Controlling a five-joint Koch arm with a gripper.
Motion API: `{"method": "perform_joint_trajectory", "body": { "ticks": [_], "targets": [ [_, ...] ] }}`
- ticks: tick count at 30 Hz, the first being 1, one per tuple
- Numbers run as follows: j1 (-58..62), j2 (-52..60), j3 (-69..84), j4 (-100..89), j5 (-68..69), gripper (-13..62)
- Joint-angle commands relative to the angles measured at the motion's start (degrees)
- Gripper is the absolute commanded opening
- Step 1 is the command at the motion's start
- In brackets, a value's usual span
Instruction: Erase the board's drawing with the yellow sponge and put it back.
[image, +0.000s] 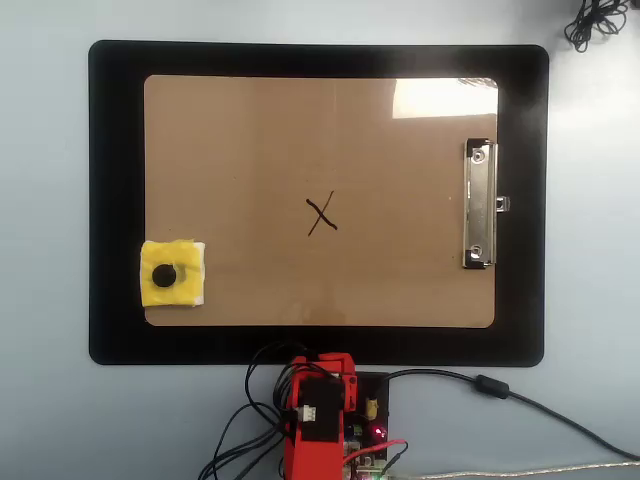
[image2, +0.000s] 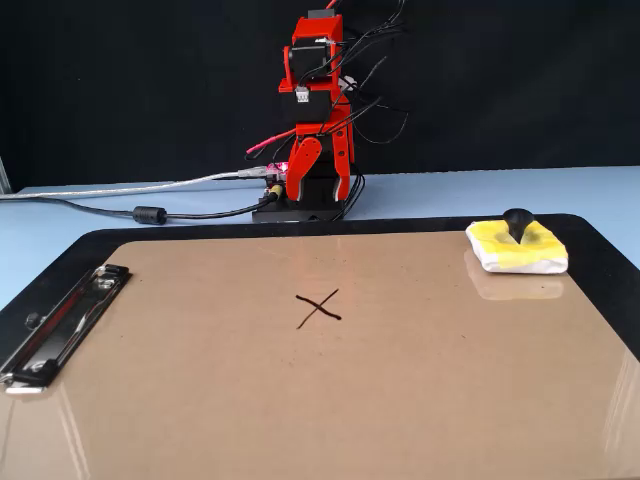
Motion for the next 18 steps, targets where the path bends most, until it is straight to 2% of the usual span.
{"method": "perform_joint_trajectory", "body": {
  "ticks": [1, 13, 18],
  "targets": [
    [0.44, 3.08, 2.72, 0.70, 0.00, 35.1],
    [0.53, 3.08, 2.11, 0.79, -0.18, 34.1],
    [-1.67, 2.99, -10.28, -0.62, 0.18, 33.6]
  ]
}}
